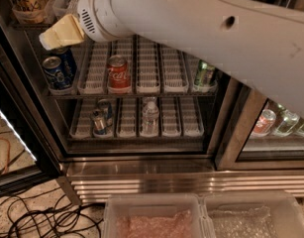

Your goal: Pick orange can from top shelf of fridge

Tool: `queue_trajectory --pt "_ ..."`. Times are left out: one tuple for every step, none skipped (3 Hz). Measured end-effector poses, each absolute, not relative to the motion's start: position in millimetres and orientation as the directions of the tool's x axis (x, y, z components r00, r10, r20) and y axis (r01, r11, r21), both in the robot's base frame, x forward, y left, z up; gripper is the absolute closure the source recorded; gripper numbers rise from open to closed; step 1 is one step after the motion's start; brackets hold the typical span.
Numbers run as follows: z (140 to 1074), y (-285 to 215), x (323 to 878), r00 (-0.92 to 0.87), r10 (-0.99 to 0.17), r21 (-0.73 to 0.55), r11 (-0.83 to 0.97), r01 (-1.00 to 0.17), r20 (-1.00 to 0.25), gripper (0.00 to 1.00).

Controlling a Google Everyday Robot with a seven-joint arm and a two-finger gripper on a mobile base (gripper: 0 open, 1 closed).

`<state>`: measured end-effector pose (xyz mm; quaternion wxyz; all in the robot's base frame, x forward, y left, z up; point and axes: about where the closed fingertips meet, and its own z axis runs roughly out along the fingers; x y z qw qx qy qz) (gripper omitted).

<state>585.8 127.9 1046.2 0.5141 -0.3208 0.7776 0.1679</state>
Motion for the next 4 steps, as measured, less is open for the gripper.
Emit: queue_trajectory --pt "1050 143 599 -0.231 -0.293 -0.07 0.745 -0.663 -0.928 0.0" --pt "1061 201 644 -0.148 -0.239 -0.086 0.75 -0.655 -0.96 0.0" --pt "1064 203 643 -0.132 -0.246 -0.102 0.75 -0.654 -0.96 0.0" --pt "1068 212 651 -0.093 -0.215 -0.101 0.743 -0.661 -0.972 0.0"
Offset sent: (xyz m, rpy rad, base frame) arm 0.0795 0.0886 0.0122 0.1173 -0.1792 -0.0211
